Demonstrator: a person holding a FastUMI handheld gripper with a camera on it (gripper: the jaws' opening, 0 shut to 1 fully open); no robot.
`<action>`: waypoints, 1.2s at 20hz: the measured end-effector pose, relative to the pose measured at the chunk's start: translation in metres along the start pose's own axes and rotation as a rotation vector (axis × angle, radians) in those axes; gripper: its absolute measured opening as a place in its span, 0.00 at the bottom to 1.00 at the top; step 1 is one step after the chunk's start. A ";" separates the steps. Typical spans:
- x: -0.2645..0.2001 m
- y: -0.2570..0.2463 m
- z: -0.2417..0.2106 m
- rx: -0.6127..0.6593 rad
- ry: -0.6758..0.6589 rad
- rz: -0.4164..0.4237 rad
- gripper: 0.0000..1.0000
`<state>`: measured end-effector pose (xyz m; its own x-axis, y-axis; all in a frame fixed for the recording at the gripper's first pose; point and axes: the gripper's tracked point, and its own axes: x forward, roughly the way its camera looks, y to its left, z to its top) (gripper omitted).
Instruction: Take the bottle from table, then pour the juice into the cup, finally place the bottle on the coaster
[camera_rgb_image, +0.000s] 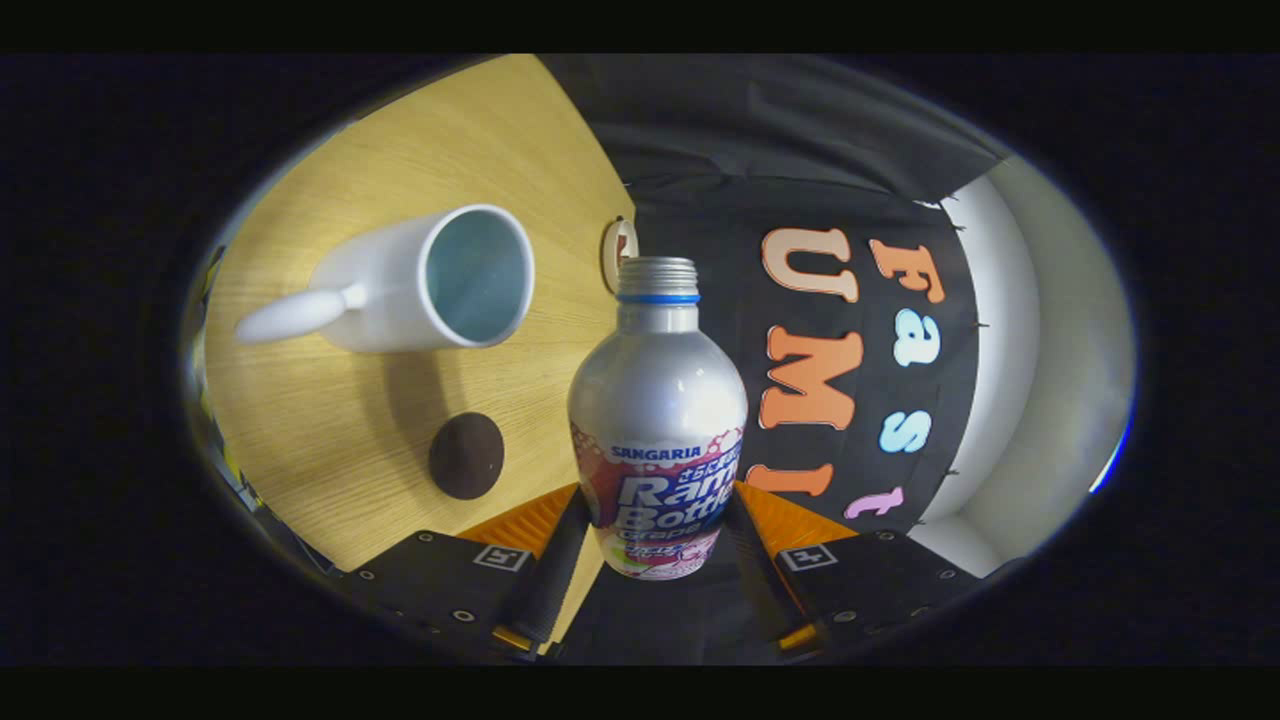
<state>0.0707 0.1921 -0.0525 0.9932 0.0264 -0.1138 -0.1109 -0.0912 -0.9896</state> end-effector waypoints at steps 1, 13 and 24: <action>-0.002 -0.003 0.001 0.055 -0.001 0.008 0.75; 0.024 0.011 -0.025 0.762 0.056 0.138 0.76; 0.055 0.067 -0.043 1.323 0.097 0.277 0.76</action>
<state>0.1194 0.1446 -0.1212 0.9250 0.0886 -0.3695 -0.2030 0.9373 -0.2834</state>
